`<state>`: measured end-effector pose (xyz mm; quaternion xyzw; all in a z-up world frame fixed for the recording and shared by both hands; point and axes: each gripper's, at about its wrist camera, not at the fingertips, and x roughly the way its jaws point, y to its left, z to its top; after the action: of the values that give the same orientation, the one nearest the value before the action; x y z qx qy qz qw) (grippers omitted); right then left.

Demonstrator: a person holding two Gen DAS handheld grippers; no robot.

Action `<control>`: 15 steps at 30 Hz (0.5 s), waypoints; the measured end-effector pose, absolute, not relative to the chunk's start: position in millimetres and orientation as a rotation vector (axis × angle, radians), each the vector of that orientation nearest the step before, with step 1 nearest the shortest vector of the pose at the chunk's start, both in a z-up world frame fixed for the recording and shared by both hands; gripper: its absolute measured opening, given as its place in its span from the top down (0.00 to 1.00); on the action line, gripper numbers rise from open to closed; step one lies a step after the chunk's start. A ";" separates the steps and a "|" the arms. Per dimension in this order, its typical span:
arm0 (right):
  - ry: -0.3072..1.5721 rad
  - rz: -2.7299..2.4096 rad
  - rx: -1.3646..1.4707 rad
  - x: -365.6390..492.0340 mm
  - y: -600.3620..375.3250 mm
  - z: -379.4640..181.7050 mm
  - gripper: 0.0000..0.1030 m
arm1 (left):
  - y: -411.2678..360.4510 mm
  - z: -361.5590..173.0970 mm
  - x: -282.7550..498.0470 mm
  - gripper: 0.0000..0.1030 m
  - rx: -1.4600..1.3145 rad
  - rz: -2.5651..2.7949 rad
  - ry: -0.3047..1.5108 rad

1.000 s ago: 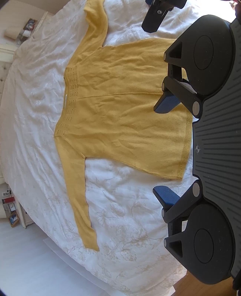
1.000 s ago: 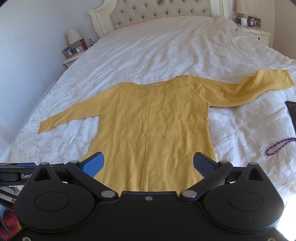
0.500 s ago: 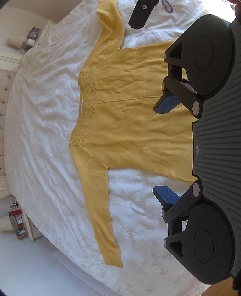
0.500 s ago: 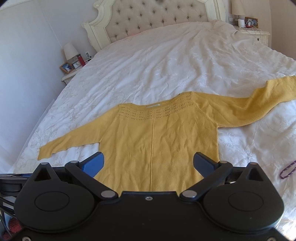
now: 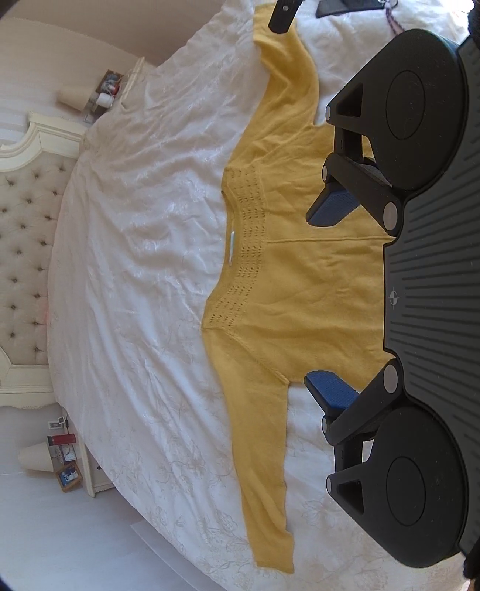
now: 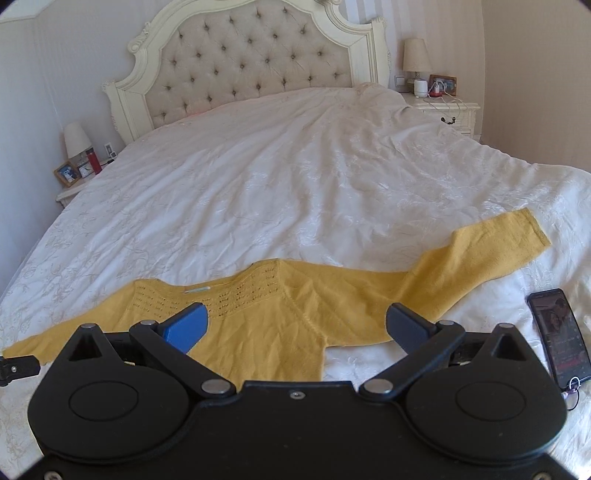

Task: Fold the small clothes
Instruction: 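Move the right tool to a sleeve cuff and close on it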

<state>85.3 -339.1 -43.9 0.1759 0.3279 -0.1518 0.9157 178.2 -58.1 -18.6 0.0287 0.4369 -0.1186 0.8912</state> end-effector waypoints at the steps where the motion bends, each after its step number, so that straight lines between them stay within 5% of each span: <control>1: 0.686 -0.317 0.366 88.9 -353.0 -48.9 0.01 | -62.9 -20.2 179.7 0.17 0.048 -0.244 0.909; 8: 0.739 -0.378 0.319 103.7 -458.5 -71.2 0.02 | -96.9 -32.3 188.4 0.17 -0.039 -0.189 0.959; 12: 0.788 -0.413 0.294 109.4 -525.9 -83.6 0.25 | -119.9 -37.9 193.2 0.17 -0.026 -0.156 0.999; 15: 0.829 -0.459 0.280 111.4 -575.0 -94.4 0.33 | -134.2 -39.3 194.9 0.17 -0.021 -0.139 1.012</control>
<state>111.4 -575.0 -94.4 0.1342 0.3980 -0.2204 0.8803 194.9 -134.2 -39.3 -0.0100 0.4843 -0.0663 0.8723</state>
